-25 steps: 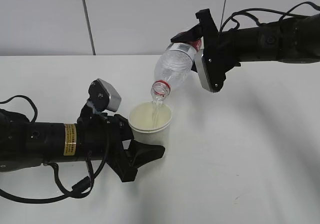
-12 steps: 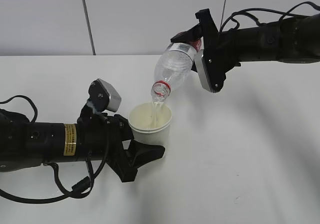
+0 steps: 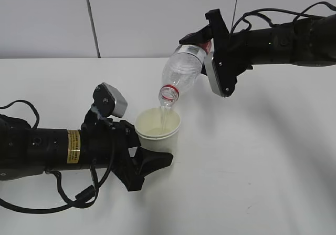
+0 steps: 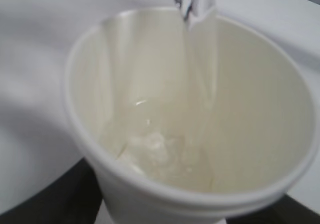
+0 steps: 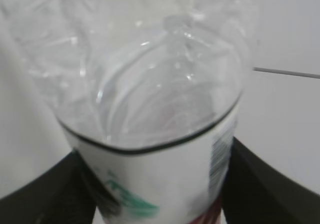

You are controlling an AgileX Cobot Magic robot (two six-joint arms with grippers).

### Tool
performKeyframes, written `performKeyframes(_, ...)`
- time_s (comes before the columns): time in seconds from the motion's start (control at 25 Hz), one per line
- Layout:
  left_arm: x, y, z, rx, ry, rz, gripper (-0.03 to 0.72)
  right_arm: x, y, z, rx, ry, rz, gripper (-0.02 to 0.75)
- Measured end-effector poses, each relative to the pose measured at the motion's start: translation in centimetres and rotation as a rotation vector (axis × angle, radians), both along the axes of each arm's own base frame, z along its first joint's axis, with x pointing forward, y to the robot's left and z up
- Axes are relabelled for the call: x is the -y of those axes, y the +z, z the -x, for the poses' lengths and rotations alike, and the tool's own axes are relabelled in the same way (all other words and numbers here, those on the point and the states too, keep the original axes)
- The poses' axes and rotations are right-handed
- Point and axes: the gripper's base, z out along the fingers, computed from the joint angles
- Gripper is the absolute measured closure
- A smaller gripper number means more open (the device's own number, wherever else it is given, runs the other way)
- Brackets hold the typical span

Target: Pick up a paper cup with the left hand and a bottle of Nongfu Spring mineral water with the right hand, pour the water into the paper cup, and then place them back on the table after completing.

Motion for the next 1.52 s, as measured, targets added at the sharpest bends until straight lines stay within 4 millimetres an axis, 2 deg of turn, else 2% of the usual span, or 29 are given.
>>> performKeyframes(1.24,-0.01,-0.02,0.00,-0.001,0.001,-0.003,0.256,-0.02,0.24,-0.13,0.032,0.012,0.021,0.260)
performKeyframes(1.4,0.02,0.03,-0.08,0.003,0.000,-0.002,0.256,-0.03,0.25,-0.12,-0.053,-0.031,-0.061,0.260)
performKeyframes(1.52,0.08,0.13,-0.19,0.024,-0.008,-0.006,0.256,-0.04,0.24,-0.11,-0.214,-0.111,-0.213,0.260)
